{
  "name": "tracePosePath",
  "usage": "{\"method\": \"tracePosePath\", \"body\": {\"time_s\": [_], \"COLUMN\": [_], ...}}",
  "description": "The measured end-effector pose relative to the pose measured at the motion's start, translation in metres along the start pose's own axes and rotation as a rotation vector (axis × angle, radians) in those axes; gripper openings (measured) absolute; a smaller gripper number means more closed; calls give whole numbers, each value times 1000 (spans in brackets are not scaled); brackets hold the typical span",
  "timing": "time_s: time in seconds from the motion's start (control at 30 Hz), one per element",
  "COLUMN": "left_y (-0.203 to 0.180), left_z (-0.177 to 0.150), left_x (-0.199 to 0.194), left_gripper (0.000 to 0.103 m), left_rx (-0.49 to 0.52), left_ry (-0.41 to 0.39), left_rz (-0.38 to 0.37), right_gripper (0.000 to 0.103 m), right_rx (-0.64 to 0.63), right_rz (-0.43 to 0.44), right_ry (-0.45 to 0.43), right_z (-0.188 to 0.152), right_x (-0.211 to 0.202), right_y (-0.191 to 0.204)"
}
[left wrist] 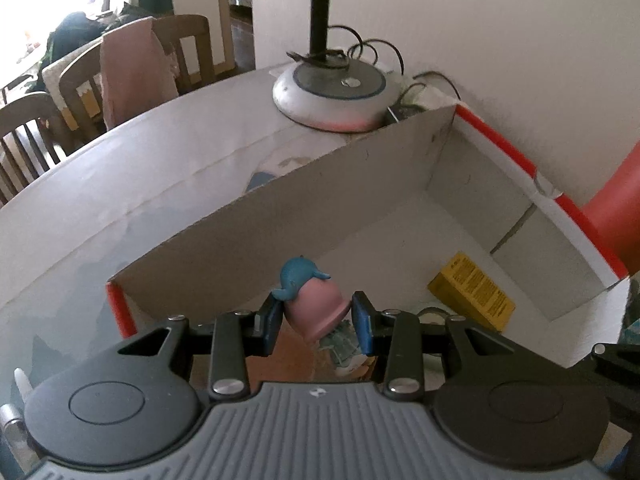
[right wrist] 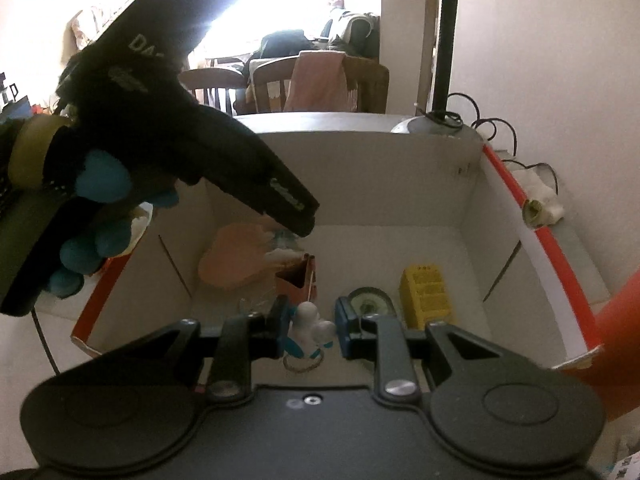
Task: Organize rigid objects
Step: 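Carry both figurines over the open cardboard box with both tools, then open the left tool to drop the pink-hat figurine while the right tool releases the bunny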
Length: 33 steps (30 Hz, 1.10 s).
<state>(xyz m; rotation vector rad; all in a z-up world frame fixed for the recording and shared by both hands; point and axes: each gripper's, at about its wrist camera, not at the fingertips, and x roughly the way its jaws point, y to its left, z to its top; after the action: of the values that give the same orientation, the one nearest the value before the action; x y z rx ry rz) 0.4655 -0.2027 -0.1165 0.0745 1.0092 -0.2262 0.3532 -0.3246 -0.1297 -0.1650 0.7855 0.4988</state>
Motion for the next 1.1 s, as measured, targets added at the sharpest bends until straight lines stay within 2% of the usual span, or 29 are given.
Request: {"method": "tracePosePath", "body": {"time_s": [0.3,0.47,0.53,0.67,0.73,0.77,1.1], "left_y": [1,2,2,3,3,4,6], "left_z": [0,0,0,-1,0,-1,-11], "left_x": [23,24,24,20,15,12,-27], "left_gripper": [37,37,37,42,56,59,60], "left_rx": [11,8,8,5,2,2,-6], "left_ry": [96,120,127,113,100,90,16], "left_rz": [-18,-26,-24,-22,-26,-25,-62], "right_gripper": [26,32,39,47,48,48,57], "right_rx": [10,29,35,62,79,87,146], "right_rz": [24,46,45,43,44,45,49], "right_ry": [50,59,58,50,45,42,0], "right_z": [1,3,3,5,5,6,13], "right_x": [9,7,5,1,-3,-4,-26], "right_y": [2,0,0,-4,-6,-7,-9]}}
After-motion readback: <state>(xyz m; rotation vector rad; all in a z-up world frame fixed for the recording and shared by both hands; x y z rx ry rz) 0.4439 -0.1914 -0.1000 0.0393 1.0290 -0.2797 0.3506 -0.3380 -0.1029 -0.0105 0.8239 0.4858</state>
